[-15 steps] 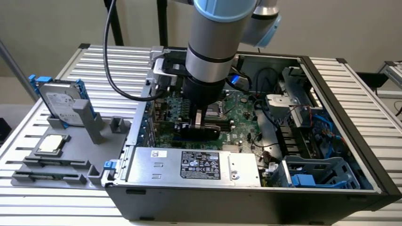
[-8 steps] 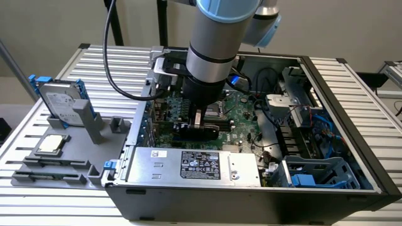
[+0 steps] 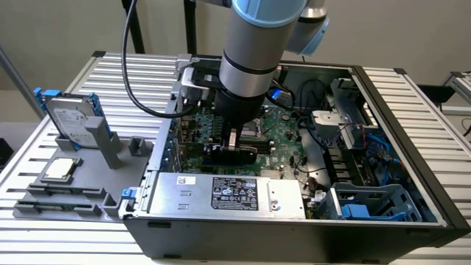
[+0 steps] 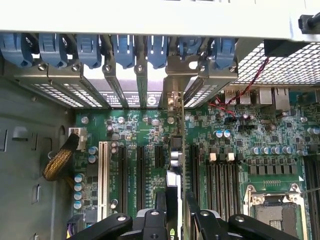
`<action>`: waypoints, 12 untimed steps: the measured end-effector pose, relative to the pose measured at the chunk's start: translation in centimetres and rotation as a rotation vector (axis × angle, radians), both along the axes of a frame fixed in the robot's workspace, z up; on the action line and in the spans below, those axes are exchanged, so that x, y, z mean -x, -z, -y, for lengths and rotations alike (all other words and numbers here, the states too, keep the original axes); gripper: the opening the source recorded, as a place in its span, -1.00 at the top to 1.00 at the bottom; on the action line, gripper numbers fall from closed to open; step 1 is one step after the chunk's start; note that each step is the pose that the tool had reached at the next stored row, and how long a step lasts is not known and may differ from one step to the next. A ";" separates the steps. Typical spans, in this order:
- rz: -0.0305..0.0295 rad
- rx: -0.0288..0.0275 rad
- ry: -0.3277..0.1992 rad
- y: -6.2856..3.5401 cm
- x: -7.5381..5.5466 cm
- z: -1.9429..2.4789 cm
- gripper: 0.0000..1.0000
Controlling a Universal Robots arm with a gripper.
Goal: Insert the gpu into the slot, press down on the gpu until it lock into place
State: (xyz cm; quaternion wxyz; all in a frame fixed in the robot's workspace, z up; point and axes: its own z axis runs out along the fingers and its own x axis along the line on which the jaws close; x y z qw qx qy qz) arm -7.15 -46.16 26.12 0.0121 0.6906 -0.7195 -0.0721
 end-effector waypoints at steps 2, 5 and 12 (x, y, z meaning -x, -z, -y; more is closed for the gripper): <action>-0.0002 0.0003 -0.001 0.06 0.0 0.00 0.48; -0.0002 0.0003 -0.002 0.18 0.0 0.00 0.48; -0.0010 0.0001 -0.002 0.31 -0.1 0.00 0.48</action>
